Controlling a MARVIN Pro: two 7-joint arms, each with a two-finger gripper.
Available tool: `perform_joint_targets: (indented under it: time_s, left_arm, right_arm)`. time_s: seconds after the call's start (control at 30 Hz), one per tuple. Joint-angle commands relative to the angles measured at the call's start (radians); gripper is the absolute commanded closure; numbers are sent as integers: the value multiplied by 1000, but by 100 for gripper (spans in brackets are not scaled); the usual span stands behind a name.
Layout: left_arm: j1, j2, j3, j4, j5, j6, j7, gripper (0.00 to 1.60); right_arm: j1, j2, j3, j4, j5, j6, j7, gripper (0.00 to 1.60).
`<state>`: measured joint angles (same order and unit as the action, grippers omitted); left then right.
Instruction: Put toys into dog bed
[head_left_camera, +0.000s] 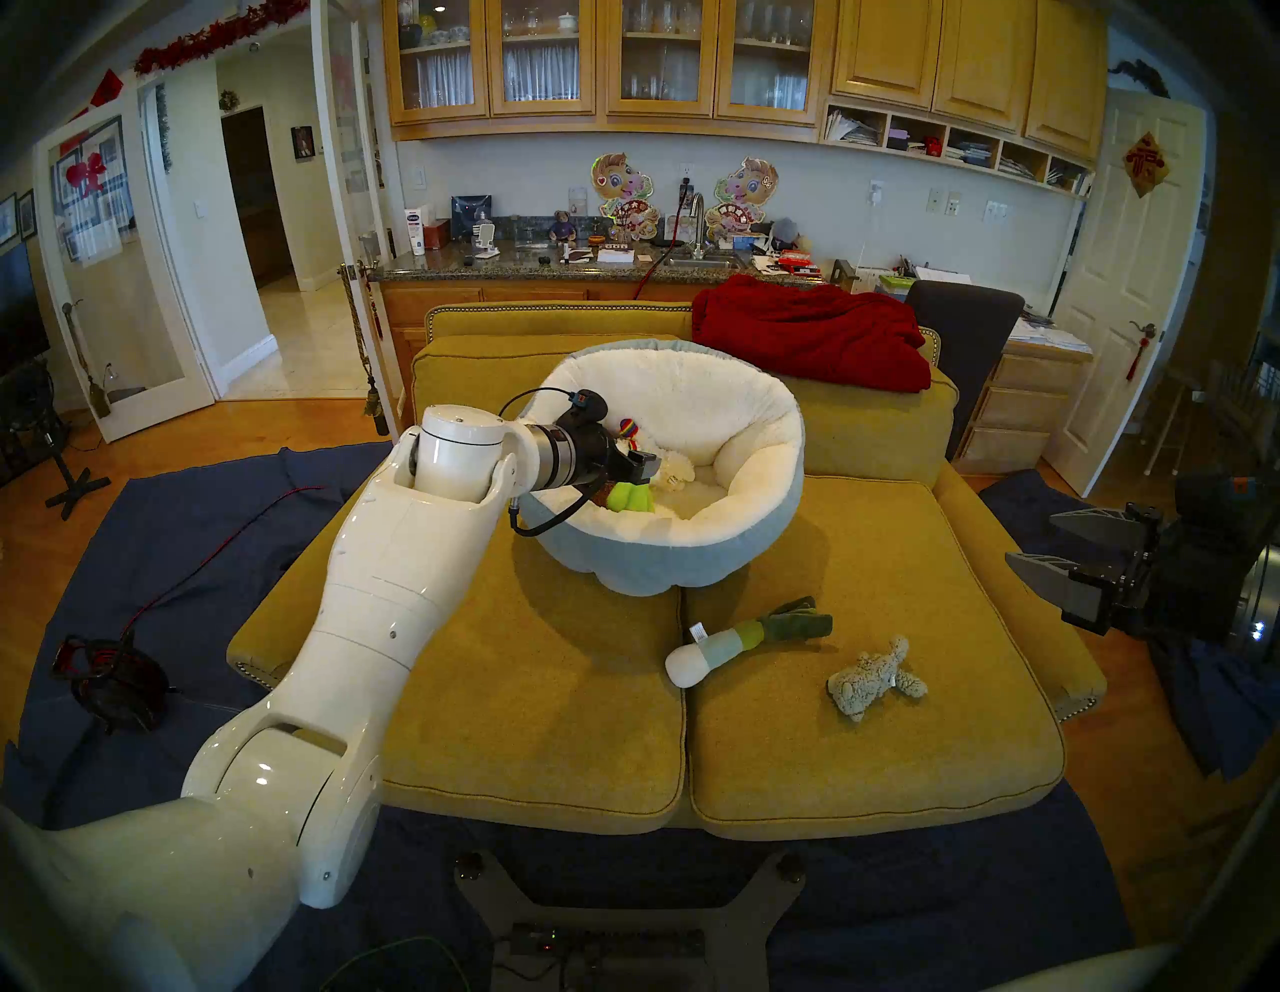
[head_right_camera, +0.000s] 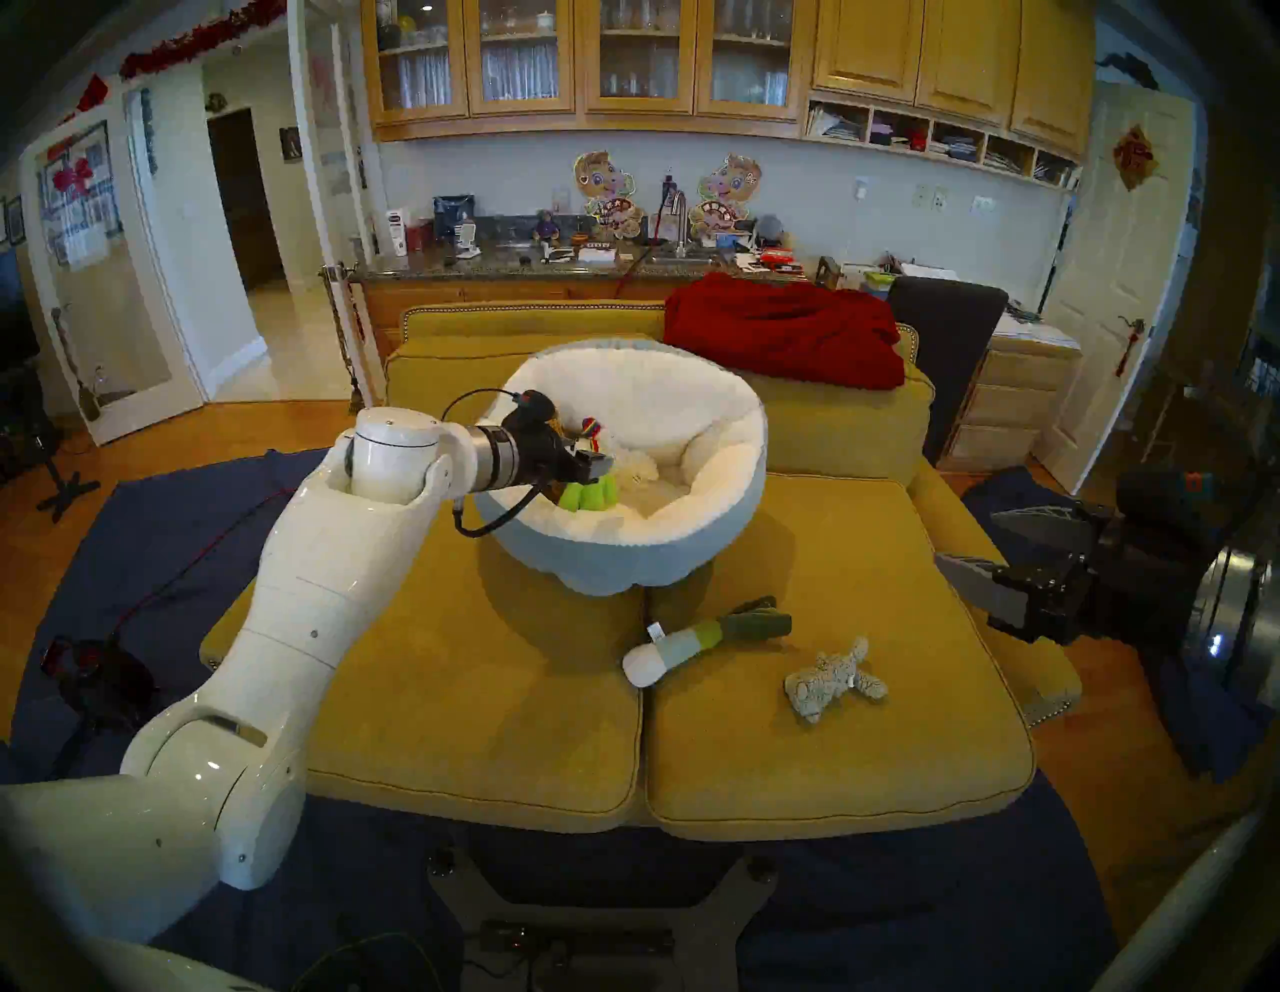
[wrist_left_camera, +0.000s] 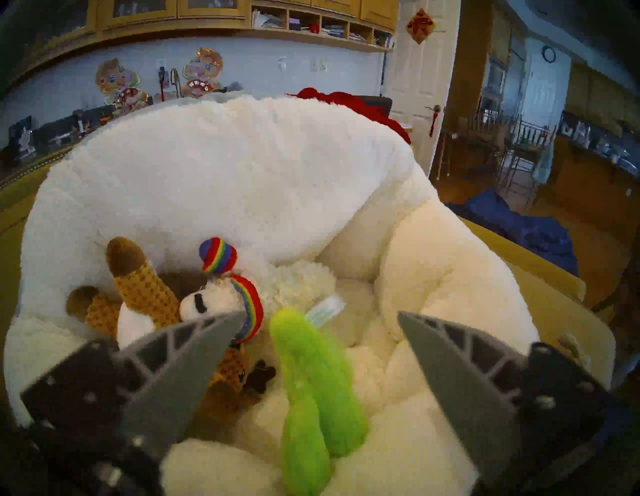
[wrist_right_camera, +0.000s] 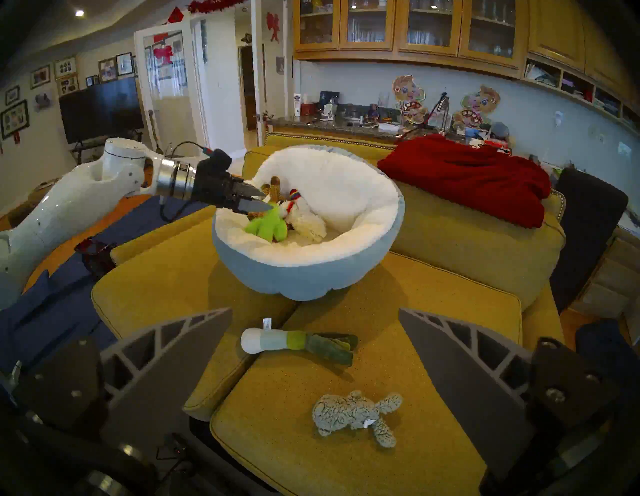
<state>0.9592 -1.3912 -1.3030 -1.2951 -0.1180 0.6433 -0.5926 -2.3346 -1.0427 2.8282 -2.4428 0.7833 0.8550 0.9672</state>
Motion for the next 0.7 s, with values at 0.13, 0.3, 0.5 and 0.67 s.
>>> perform_joint_targets:
  time_s: [0.13,0.3,0.5,0.67]
  left_arm:
    - [-78,52,31,-84,-40,-37,-167,0]
    - [-24,111,44,-147,-83,-47,-266,0]
    - [57,192,23,-227,-107,-40,-370,0]
    - [125,244,-22,-274,-123,-39,-438,0]
  right_arm:
    - [3,3,11,-1,-1,-1,-1,0]
    - [3,3,11,-1,-1,-1,-1,0]
    - [3,3,10,-1,-1,-1,-1,0]
    - [3,3,9,-1,-1,-1,-1,0]
